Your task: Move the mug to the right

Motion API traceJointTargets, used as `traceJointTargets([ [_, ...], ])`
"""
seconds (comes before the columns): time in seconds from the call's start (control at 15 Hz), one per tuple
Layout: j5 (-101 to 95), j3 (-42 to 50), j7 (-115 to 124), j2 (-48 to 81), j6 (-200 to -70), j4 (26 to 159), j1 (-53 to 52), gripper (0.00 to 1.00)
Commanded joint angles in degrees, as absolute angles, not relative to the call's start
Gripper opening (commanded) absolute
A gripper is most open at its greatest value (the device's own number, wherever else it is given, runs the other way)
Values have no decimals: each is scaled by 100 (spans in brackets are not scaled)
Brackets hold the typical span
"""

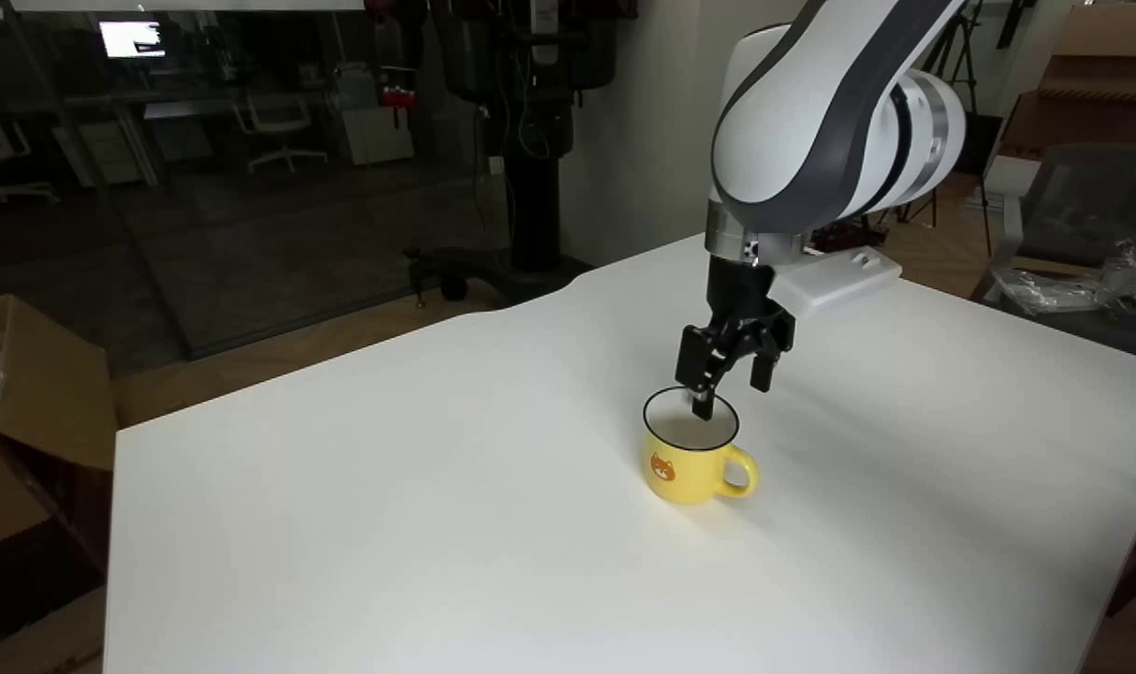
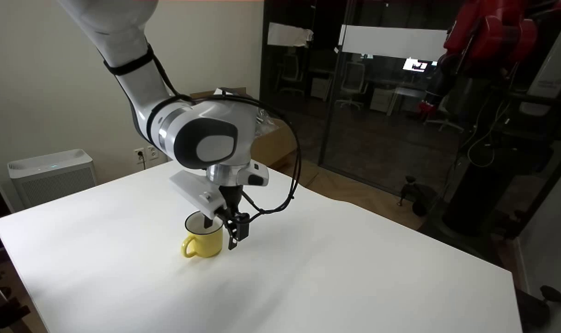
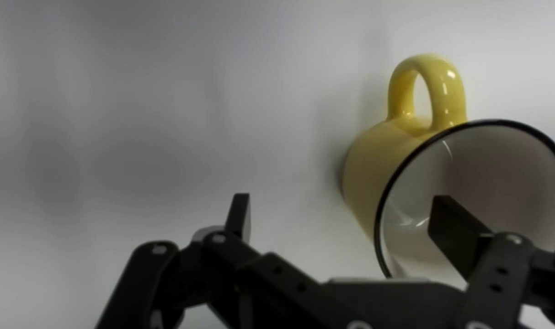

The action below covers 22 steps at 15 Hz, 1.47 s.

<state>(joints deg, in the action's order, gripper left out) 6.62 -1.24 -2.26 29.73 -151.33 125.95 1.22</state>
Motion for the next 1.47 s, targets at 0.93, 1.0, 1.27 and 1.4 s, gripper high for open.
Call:
traceJointTargets([
  [0.93,373,52,330,3258,-14760,12259,-305,0],
  [1.0,361,36,301,3246,-14738,12255,-301,3],
  [1.27,382,-29,141,3186,-14865,12380,-194,11],
  [1.4,383,-31,139,3186,-14865,12380,-191,11],
])
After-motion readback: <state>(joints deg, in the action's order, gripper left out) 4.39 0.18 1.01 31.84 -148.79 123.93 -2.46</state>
